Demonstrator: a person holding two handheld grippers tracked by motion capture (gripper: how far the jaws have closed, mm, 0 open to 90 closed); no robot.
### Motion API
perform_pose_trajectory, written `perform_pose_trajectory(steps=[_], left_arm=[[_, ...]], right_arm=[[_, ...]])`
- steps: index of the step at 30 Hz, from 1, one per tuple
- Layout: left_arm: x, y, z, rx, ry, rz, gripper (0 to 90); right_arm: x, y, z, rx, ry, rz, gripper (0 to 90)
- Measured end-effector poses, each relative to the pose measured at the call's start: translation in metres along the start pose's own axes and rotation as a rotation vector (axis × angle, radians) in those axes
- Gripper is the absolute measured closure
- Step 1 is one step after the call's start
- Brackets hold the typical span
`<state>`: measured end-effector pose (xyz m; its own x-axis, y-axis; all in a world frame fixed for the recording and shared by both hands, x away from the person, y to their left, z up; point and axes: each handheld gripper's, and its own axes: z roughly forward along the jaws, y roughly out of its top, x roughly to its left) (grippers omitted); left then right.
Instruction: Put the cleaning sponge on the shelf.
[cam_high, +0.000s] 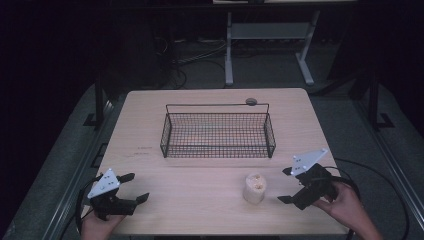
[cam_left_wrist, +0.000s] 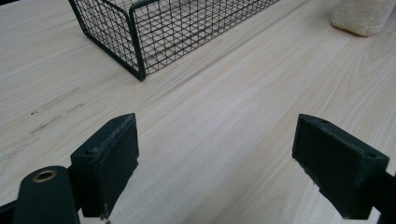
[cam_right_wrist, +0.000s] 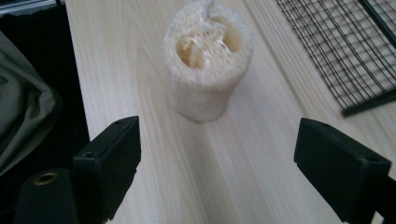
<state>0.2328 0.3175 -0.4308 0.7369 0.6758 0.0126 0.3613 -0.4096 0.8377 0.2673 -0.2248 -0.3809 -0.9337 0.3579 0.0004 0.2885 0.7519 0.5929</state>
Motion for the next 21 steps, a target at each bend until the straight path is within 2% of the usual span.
perform_pose_trajectory(steps=[2, 3, 8, 21], left_arm=[[0.0, 0.0, 0.0, 0.001, 0.0, 0.001, 13.9], [0.0, 0.0, 0.001, 0.0, -0.002, -0.002, 13.9], [0.0, 0.001, -0.001, -0.005, 0.0, 0.002, 13.9], [0.001, 0.0, -0.003, -0.012, 0.003, -0.003, 13.8]], right_arm=[[0.0, 0.004, 0.002, 0.005, 0.005, -0.011, 14.3], [0.001, 0.012, 0.006, 0.014, 0.015, -0.027, 14.4], [0.0, 0.029, 0.017, 0.037, 0.034, -0.046, 14.4], [-0.003, 0.049, 0.039, 0.081, 0.067, -0.058, 14.7]])
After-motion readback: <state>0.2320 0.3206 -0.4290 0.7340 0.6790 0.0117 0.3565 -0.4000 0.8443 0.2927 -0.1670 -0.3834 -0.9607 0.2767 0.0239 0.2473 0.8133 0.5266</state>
